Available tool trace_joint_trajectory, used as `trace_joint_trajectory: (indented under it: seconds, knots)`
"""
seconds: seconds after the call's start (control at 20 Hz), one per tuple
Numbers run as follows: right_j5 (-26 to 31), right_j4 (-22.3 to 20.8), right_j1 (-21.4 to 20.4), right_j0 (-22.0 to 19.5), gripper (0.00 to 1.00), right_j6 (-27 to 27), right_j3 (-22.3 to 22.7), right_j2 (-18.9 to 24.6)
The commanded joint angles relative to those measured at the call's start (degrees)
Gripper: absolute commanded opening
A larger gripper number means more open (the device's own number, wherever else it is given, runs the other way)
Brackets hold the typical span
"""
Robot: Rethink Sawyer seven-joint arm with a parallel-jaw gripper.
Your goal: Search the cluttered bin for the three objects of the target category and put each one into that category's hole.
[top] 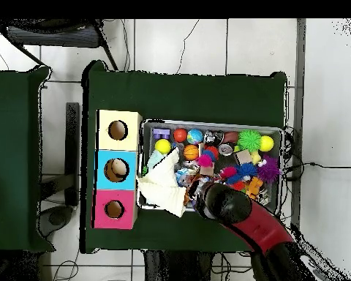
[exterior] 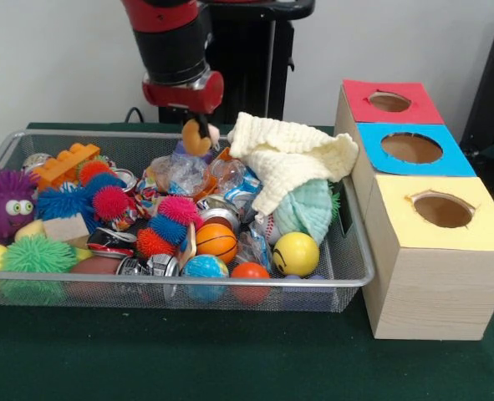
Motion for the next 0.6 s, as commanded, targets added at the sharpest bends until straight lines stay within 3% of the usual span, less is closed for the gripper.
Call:
trace_joint_trajectory:
  seconds: [0.05, 0.35, 0.6]
  knots:
    - [4.9, 4.8, -3.3, 1.5, 0.0, 12.8, 8.0, 5.7]
    - [4.7, 8.7, -0.2, 2.4, 0.0, 13.5, 9.6, 7.2]
    - [4.7, 12.9, -0.4, 3.3, 0.0, 15.0, 12.7, 9.4]
